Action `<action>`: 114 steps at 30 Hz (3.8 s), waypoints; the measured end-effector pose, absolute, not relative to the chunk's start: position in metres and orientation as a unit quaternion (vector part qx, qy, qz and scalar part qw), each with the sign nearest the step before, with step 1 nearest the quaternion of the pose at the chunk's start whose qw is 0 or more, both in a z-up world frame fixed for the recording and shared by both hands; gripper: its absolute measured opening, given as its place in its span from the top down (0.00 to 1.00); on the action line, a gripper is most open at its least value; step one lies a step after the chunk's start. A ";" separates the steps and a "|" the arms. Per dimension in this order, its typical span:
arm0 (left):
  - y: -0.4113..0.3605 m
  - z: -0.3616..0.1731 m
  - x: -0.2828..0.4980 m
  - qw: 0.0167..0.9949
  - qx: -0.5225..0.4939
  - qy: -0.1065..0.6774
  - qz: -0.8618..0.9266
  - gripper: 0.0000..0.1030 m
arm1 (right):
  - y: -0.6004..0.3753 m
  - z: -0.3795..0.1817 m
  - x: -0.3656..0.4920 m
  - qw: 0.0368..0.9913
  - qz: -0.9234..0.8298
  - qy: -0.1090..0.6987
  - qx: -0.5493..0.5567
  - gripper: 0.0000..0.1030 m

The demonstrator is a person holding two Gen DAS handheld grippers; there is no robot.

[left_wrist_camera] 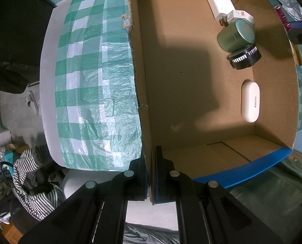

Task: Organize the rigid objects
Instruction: 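Lift the lighter with the right gripper and carry it over the box, then lower the lighter beside the oval case and open the right gripper, then move the right gripper to the white square charger and grasp it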

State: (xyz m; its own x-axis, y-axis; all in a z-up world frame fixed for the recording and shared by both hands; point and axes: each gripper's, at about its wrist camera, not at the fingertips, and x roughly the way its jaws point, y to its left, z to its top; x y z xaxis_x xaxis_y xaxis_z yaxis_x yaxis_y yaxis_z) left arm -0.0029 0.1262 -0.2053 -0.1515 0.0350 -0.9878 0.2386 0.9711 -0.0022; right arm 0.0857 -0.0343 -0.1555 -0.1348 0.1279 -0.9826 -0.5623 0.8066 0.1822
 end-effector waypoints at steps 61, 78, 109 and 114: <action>0.126 -0.204 -0.007 0.645 0.096 0.754 -0.079 0.95 | -0.141 -0.139 0.077 0.676 0.208 0.696 -0.123 0.44; 0.125 -0.198 -0.009 0.646 0.094 0.754 -0.068 0.95 | -0.254 -0.192 0.098 0.673 0.123 0.719 -0.123 0.39; 0.129 -0.202 -0.009 0.645 0.074 0.760 -0.032 0.95 | -0.312 -0.278 0.123 0.639 0.098 0.752 -0.129 0.38; 0.129 -0.203 -0.009 0.644 0.074 0.761 -0.031 0.95 | -0.311 -0.277 0.125 0.644 0.097 0.750 -0.118 0.52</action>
State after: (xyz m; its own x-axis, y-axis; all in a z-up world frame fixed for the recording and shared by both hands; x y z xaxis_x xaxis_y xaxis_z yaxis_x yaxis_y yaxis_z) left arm -0.0095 0.1292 -0.2025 -0.1588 0.0723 -0.9847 0.1513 0.9873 0.0481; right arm 0.1247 -0.3110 -0.2768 -0.1436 -0.0524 -0.9882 -0.3009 0.9536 -0.0068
